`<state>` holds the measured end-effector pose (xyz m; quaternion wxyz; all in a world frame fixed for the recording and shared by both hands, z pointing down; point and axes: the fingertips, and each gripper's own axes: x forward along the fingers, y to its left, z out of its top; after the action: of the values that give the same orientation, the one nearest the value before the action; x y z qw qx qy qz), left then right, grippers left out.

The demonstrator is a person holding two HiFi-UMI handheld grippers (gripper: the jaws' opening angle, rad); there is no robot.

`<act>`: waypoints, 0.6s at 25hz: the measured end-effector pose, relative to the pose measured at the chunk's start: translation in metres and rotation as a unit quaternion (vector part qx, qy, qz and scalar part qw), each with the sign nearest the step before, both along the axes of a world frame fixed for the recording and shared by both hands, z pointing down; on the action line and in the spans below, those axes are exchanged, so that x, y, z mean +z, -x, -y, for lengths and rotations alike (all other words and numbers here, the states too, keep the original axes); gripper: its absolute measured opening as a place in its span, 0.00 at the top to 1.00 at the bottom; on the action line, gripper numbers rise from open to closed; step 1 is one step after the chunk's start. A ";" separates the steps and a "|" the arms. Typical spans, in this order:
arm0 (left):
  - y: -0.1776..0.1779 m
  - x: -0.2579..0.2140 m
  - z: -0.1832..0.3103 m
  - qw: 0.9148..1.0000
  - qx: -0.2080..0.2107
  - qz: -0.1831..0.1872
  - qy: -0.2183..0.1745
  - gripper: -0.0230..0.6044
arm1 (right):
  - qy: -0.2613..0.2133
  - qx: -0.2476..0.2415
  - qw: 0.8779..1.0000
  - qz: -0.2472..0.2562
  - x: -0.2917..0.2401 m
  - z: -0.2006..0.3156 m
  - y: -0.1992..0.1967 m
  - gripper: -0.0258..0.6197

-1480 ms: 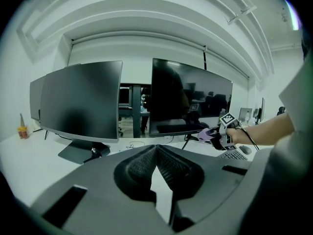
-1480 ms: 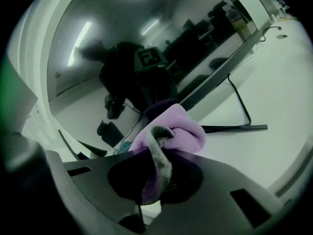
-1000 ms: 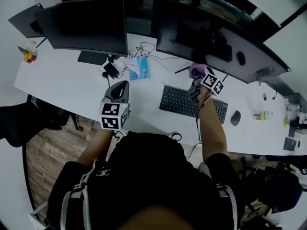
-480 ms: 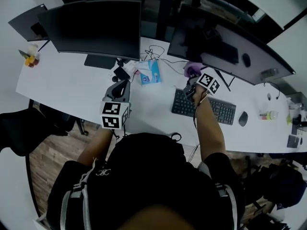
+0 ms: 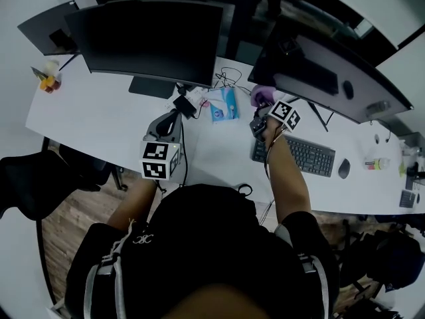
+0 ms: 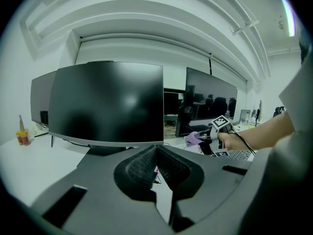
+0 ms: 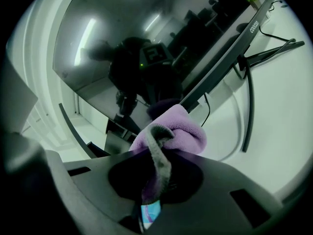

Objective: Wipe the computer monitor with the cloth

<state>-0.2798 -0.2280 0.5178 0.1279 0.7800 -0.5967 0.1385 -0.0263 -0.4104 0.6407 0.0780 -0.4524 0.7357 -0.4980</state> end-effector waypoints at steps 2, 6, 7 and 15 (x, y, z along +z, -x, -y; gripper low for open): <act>0.009 0.000 -0.001 1.000 -0.002 -0.001 -0.001 0.94 | -0.003 -0.010 1.000 -0.007 -0.001 0.000 0.015 0.87; 0.024 0.001 -0.005 1.000 -0.005 -0.003 0.000 0.94 | -0.012 -0.032 0.999 -0.037 -0.002 -0.001 0.042 0.87; 0.028 0.002 -0.006 1.000 -0.006 -0.003 0.000 0.94 | -0.014 -0.034 0.998 -0.043 -0.003 -0.001 0.048 0.87; 0.050 0.004 -0.013 1.000 -0.022 -0.009 -0.003 0.94 | -0.054 -0.041 0.997 -0.021 -0.032 0.001 0.089 0.87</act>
<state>-0.3301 -0.2146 0.5215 0.1343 0.7684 -0.6128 0.1266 -0.1155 -0.4111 0.6088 0.0667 -0.4271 0.7812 -0.4504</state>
